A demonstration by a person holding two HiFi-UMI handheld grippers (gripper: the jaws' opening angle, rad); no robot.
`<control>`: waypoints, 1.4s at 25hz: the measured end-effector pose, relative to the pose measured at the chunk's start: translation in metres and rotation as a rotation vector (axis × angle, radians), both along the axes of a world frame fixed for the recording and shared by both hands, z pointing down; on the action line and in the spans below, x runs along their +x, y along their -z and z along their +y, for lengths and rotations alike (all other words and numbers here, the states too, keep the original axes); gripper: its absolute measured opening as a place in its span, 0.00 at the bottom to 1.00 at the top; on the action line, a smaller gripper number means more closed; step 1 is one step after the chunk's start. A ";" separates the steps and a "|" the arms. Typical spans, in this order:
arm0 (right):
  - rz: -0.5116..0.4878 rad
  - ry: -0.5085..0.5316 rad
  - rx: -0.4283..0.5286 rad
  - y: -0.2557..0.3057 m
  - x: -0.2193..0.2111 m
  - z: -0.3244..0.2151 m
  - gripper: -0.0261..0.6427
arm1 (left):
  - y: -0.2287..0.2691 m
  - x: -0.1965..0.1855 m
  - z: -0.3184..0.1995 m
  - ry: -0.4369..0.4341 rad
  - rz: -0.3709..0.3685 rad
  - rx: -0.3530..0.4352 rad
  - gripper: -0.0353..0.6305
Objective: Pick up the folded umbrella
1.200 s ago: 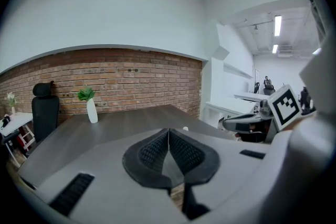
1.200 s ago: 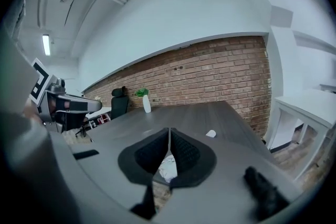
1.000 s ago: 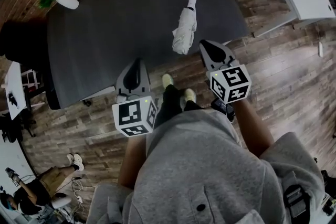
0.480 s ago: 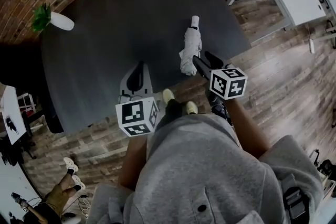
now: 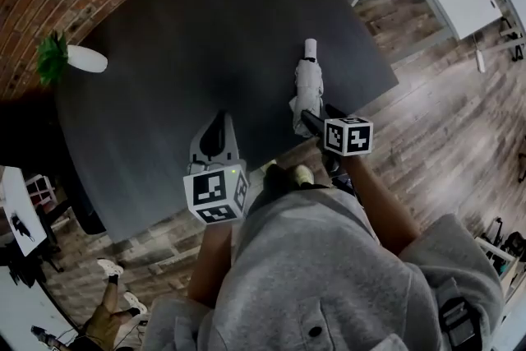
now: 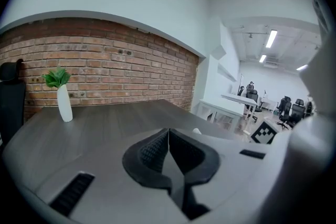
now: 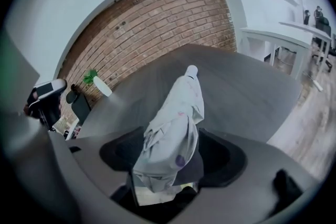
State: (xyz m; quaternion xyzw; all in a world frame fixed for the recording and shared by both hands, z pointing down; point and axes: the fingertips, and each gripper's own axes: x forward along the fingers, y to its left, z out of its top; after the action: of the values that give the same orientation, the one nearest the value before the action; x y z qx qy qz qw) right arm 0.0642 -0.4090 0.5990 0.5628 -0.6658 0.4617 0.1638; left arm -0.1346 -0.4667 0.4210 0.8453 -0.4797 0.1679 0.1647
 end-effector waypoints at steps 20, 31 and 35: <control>0.128 0.088 -0.189 -0.035 -0.041 -0.026 0.45 | -0.014 -0.027 -0.020 0.014 0.026 -0.018 0.07; -0.403 -0.015 -0.079 0.006 -0.042 -0.027 0.41 | -0.002 -0.041 -0.004 0.075 0.013 0.013 0.07; -0.510 -0.006 0.022 0.034 -0.040 -0.027 0.41 | 0.003 -0.037 0.010 0.090 0.006 0.023 0.07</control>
State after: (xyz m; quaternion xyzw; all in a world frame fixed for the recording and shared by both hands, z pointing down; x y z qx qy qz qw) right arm 0.0243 -0.4363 0.5646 0.4317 -0.6889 0.5821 -0.0171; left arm -0.1718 -0.4566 0.4182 0.8252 -0.5185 0.1524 0.1640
